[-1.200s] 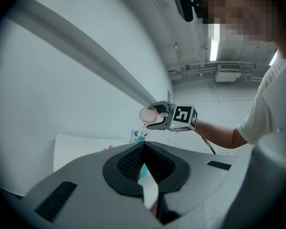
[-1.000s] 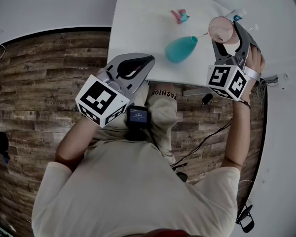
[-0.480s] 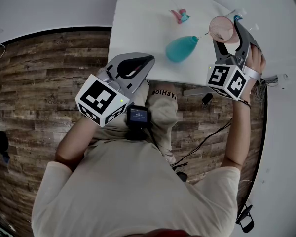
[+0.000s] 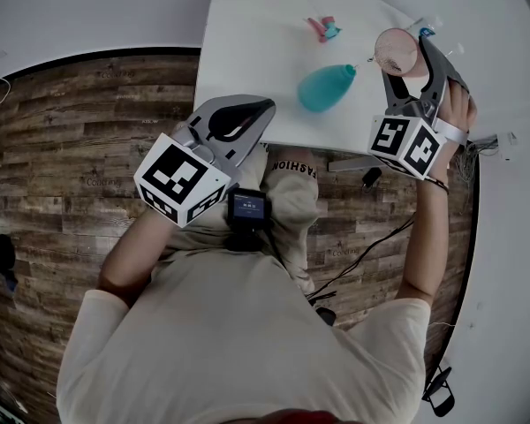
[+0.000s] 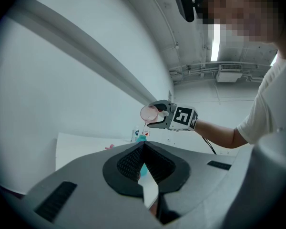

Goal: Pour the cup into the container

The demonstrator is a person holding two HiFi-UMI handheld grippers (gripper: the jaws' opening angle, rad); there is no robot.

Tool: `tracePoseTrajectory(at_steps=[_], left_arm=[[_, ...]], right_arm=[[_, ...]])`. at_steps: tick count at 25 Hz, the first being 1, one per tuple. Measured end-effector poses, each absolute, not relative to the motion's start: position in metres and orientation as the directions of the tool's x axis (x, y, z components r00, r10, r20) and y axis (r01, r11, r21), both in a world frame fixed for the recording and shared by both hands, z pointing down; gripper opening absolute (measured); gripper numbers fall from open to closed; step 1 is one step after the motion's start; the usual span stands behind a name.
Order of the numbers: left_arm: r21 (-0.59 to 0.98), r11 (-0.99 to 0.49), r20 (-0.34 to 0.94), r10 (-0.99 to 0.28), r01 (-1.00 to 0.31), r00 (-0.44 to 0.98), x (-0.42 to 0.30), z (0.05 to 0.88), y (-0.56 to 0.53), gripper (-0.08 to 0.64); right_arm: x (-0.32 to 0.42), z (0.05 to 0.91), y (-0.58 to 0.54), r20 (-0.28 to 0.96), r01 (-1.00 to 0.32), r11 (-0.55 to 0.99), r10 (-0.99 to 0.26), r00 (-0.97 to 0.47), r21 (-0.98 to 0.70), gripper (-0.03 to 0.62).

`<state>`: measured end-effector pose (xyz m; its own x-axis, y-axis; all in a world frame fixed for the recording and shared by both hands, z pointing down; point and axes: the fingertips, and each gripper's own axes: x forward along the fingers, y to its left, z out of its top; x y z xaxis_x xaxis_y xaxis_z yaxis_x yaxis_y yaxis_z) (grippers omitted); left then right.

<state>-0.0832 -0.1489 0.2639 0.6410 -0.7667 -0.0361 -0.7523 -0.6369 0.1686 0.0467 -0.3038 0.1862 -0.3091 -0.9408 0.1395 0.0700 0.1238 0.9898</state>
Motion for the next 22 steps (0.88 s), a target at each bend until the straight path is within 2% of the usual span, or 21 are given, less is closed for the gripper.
tracePoseTrajectory(at_steps=[22], left_arm=[[0.148, -0.643, -0.036, -0.763, -0.751, 0.646, -0.0827, 0.2606, -0.1505, 0.011]], right_arm=[[0.0430, 0.1854, -0.3026, 0.112, 0.102, 0.083, -0.943, -0.315, 0.991, 0.380]])
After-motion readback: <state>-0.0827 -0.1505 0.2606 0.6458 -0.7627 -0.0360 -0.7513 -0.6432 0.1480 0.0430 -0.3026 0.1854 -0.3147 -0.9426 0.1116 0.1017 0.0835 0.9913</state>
